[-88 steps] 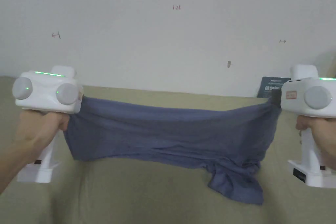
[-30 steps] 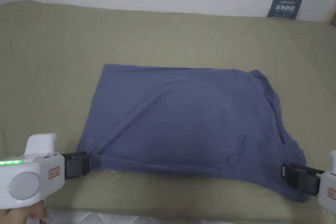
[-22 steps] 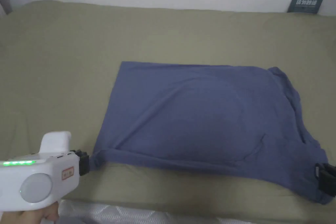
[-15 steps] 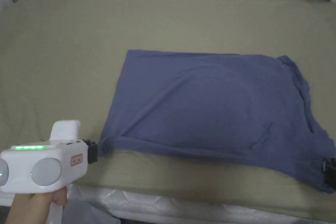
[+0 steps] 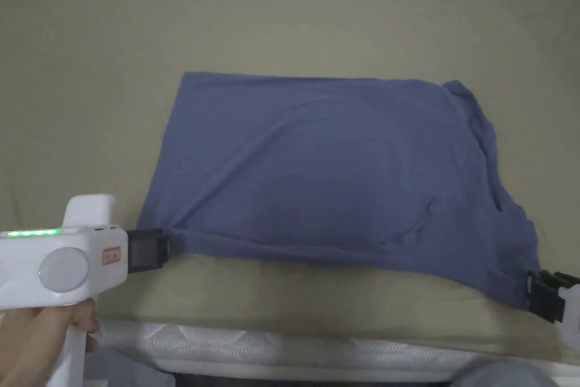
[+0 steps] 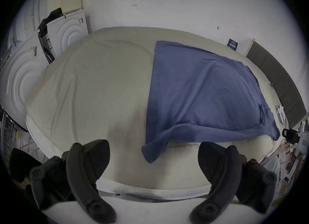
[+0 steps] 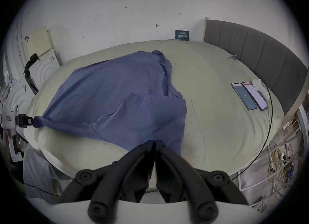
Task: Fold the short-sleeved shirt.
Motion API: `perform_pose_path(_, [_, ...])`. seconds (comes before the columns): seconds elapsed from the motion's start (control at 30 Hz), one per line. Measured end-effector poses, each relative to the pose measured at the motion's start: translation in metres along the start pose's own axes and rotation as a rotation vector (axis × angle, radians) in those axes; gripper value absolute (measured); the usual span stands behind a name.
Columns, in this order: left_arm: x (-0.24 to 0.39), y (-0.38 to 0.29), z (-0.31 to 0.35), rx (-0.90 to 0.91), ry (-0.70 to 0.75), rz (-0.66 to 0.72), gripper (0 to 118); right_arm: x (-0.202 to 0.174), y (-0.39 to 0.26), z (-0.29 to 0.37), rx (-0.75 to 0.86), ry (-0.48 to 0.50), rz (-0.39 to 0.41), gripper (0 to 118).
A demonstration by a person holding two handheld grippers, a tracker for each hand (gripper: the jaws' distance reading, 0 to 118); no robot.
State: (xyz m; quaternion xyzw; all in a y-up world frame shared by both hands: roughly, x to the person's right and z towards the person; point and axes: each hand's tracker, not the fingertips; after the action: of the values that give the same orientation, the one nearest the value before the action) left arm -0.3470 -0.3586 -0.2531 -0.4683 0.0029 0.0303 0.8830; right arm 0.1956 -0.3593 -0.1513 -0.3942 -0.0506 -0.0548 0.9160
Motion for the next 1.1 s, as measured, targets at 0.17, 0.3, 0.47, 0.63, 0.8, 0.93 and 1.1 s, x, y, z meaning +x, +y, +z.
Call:
perform_pose_path(0.17, [-0.001,0.001,-0.009,-0.019,-0.041,0.054,4,0.012,0.000,-0.010,-0.033,-0.010,-0.023,7])
perform_pose_path(0.3, [0.000,0.000,-0.002,-0.023,-0.039,0.054,4,0.018,0.000,-0.016,-0.055,-0.001,-0.038,47])
perform_pose_path(0.47, [0.001,0.000,0.001,-0.015,-0.037,0.044,4,0.026,-0.004,-0.047,-0.119,-0.006,-0.013,99])
perform_pose_path(0.63, [0.000,0.004,-0.003,-0.009,-0.029,0.037,4,0.029,0.005,-0.041,-0.133,-0.008,-0.009,13])
perform_pose_path(0.8, [0.001,0.012,0.000,0.003,-0.028,0.009,3,0.027,0.024,-0.028,-0.104,0.014,-0.003,13])
perform_pose_path(0.93, [0.002,0.030,0.004,0.033,-0.042,0.024,3,0.021,0.053,-0.017,-0.037,0.019,-0.010,13])
perform_pose_path(1.1, [0.004,0.063,-0.003,0.066,-0.045,0.020,3,0.012,0.096,-0.026,0.004,0.008,0.049,13])
